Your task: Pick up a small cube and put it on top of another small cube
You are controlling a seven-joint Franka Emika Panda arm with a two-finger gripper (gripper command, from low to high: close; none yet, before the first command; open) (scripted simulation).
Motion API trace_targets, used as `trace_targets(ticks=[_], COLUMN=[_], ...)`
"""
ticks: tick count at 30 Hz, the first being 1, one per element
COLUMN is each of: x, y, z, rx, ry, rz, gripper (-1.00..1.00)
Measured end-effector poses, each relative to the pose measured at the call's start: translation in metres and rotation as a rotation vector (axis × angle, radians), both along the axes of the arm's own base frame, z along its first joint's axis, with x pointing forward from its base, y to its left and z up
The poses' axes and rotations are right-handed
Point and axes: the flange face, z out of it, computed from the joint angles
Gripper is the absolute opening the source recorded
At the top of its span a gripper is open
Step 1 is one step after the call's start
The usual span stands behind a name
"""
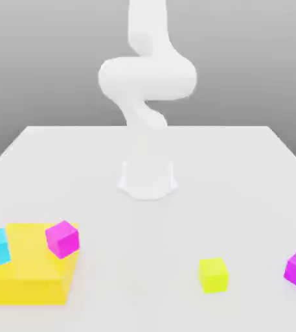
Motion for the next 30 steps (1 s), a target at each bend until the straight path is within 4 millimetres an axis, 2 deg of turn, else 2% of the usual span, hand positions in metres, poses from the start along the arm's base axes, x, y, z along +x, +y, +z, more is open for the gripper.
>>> trace_targets(ticks=[4, 9, 14, 20, 23, 30], x=[0.044, 0.070, 0.066, 0.028, 0.006, 0.002], y=[0.025, 0.064, 0.101, 0.129, 0.127, 0.126], z=[-0.085, -0.194, -0.301, -0.415, -0.460, -0.516], rx=[0.067, 0.098, 0.073, -0.033, -0.105, -0.130], ry=[0.141, 0.315, 0.478, 0.639, 0.695, 0.703], rz=[0.064, 0.115, 0.137, 0.141, 0.124, 0.121], gripper=[0.00, 0.00, 0.00, 0.00, 0.00, 0.00])
